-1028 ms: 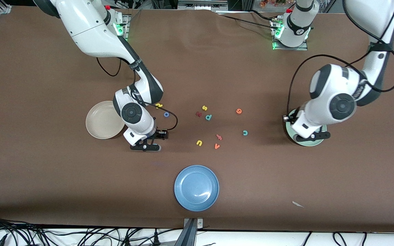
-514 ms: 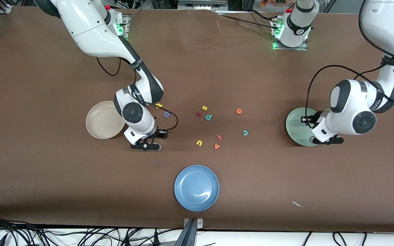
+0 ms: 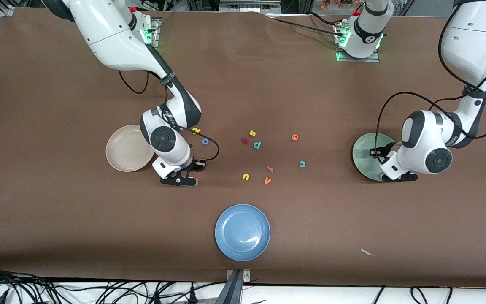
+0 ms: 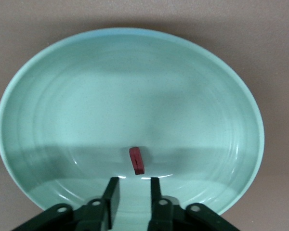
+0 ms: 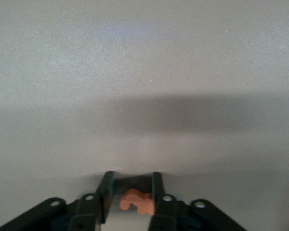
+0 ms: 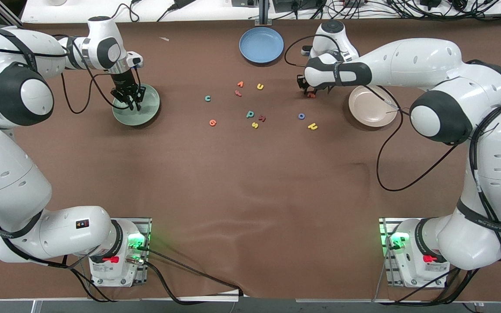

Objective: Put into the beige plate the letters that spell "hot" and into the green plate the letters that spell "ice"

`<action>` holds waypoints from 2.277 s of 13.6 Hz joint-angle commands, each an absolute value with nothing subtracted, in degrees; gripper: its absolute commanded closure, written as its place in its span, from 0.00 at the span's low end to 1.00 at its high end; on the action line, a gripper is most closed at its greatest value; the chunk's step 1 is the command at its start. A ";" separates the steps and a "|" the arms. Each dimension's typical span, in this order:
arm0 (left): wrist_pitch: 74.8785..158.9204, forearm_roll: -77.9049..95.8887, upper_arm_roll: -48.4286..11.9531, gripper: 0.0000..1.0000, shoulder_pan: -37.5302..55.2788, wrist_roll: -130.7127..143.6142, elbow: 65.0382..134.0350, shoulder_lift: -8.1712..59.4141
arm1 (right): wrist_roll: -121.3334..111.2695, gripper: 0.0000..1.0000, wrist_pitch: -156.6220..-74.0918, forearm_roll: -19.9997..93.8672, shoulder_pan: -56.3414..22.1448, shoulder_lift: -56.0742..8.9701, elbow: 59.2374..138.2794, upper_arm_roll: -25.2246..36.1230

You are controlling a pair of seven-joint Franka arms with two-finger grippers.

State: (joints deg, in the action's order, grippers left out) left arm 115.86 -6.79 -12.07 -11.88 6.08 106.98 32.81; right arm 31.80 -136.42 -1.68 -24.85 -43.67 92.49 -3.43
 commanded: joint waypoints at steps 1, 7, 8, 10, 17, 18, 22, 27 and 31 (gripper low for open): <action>114.53 -8.17 -13.09 0.00 -11.78 5.97 106.96 29.72 | 33.84 0.81 -136.76 -2.20 -25.40 -42.45 94.66 -3.34; 111.27 -7.29 -22.83 0.00 -11.34 20.17 106.08 24.79 | 33.40 0.96 -135.88 -2.20 -25.40 -41.92 94.75 -3.52; 111.27 -6.25 -25.37 0.00 -11.77 23.78 106.17 24.70 | 33.14 0.99 -135.88 -2.20 -25.40 -41.66 94.75 -3.52; 111.97 -3.87 -29.34 0.01 -11.78 29.42 106.61 24.35 | 32.87 1.00 -135.18 -2.20 -25.40 -41.14 94.75 -3.52; 134.17 -4.22 -36.39 0.04 -9.41 45.86 118.99 25.05 | 32.96 0.33 -129.90 -1.93 -23.64 -36.74 95.18 -5.10; 136.82 -4.74 -36.30 0.04 -8.19 47.88 119.96 25.83 | 33.31 0.33 -129.90 -1.93 -23.56 -36.83 95.27 -5.10; 140.18 -11.47 -35.86 0.08 -5.27 57.27 120.06 30.22 | 33.75 0.33 -132.44 -1.93 -23.55 -37.35 97.73 -5.80; 142.37 -26.45 -35.86 0.08 -5.54 70.74 119.27 34.89 | 33.75 0.33 -134.12 -2.02 -23.55 -37.88 98.52 -5.80; 142.47 -25.75 -36.03 0.13 -5.80 71.02 119.00 35.16 | 33.66 0.33 -135.26 -2.11 -23.55 -38.67 98.53 -5.80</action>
State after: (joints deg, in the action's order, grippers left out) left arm 142.18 -24.54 -35.73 -5.55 69.48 119.87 34.63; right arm 33.03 -133.56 -1.66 -24.35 -38.63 97.65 -4.88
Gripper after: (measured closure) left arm 0.101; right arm 0.326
